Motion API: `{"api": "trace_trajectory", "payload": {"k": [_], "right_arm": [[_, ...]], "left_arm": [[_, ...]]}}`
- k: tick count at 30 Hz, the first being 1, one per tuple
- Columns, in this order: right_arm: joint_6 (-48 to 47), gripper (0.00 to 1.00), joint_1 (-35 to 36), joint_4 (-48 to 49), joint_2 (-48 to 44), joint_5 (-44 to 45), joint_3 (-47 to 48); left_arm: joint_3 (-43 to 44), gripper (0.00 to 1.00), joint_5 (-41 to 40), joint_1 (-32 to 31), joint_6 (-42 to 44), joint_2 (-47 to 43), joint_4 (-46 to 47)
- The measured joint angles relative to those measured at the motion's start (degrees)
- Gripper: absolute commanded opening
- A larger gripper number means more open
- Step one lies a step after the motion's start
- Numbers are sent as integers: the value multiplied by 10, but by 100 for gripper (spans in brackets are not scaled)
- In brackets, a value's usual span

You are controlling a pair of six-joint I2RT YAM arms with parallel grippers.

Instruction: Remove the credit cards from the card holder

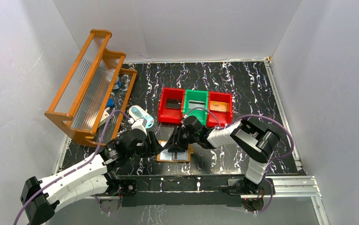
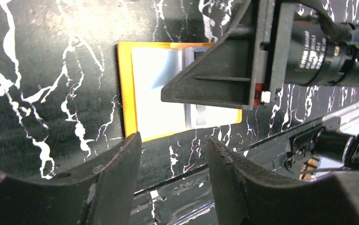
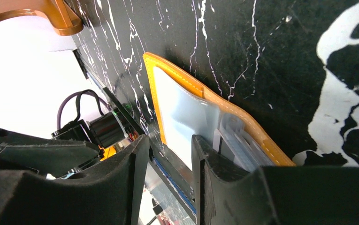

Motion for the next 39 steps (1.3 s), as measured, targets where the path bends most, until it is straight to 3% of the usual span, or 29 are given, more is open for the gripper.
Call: {"api": "trace_trajectory", "payload": {"k": [3,10,20,27,29,39], "right_arm": [[-2,39,1,-2,0,3,0],[-5,33,3,-25,-16,34,0],[-22,36,3,-82,-82,94,0],[-61,37,3,-197,-135,168,1],[-67,37,3,-215,-142,179,-1],[-53,37,2,-154,-161,181,-58]], "left_arm": [[7,32,15,0,18,19,19],[2,20,38,0,21,102,86],[-23,18,49,2,26,221,190],[-23,30,61,4,39,249,224],[-24,37,66,4,40,243,232],[-43,42,125,9,53,247,290]]}}
